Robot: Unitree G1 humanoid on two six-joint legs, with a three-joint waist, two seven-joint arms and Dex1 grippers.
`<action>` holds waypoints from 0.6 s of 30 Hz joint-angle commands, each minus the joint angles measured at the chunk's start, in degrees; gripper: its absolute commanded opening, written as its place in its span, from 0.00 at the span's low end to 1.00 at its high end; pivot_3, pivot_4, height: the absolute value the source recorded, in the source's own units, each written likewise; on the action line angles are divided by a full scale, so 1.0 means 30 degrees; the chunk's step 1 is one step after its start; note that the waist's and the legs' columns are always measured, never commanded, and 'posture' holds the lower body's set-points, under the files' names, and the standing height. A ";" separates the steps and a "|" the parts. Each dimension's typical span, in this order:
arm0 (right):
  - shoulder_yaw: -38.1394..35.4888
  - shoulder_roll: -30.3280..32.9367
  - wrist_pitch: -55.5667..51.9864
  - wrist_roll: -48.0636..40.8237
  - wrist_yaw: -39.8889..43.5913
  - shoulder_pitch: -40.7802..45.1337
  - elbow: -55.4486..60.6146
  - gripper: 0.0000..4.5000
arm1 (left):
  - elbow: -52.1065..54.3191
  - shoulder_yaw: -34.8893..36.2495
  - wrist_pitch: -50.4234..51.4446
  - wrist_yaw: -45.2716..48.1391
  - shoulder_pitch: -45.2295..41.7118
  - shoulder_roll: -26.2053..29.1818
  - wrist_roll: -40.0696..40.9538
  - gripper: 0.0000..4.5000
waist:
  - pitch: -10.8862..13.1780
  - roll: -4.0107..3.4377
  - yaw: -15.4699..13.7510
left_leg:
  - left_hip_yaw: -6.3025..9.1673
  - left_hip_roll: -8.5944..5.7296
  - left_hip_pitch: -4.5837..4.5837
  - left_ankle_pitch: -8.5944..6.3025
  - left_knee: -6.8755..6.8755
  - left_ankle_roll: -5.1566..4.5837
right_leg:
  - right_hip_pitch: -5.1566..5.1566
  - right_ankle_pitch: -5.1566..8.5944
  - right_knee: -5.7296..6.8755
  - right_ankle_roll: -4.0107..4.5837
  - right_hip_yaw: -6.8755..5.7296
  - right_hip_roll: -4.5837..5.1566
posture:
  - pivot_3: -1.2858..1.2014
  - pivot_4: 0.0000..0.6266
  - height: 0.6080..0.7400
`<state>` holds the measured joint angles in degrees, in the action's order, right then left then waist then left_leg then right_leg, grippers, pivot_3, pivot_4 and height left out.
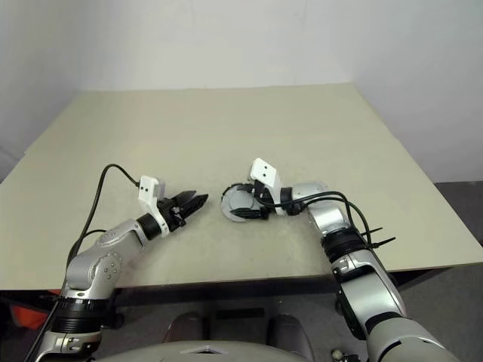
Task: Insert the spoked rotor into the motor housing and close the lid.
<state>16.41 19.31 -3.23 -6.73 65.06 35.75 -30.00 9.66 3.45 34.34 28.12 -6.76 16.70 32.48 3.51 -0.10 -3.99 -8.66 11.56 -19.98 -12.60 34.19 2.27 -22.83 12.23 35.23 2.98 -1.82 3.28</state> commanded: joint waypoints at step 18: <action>-0.1158 -0.0880 -0.0998 -0.0400 -0.0791 0.1282 -0.0006 0.70 | 0.0307 0.0219 -0.0161 -0.0297 -0.0004 -0.0098 -0.0390 0.61 | 0.0000 0.0000 0.0004 | 0.0001 0.0007 -0.0012 0.0007 0.0001 0.0010 | -0.0056 -0.0004 0.0006 0.0007 -0.0003 -0.0004 | 0.52 0.00 1.00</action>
<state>13.65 17.21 -7.89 -8.12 63.43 37.52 -30.51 9.54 3.41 34.30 27.21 -6.52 16.32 31.31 3.51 -0.10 -3.98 -8.65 11.58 -20.01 -12.58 34.19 2.30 -23.00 12.22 35.25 3.01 -1.83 3.26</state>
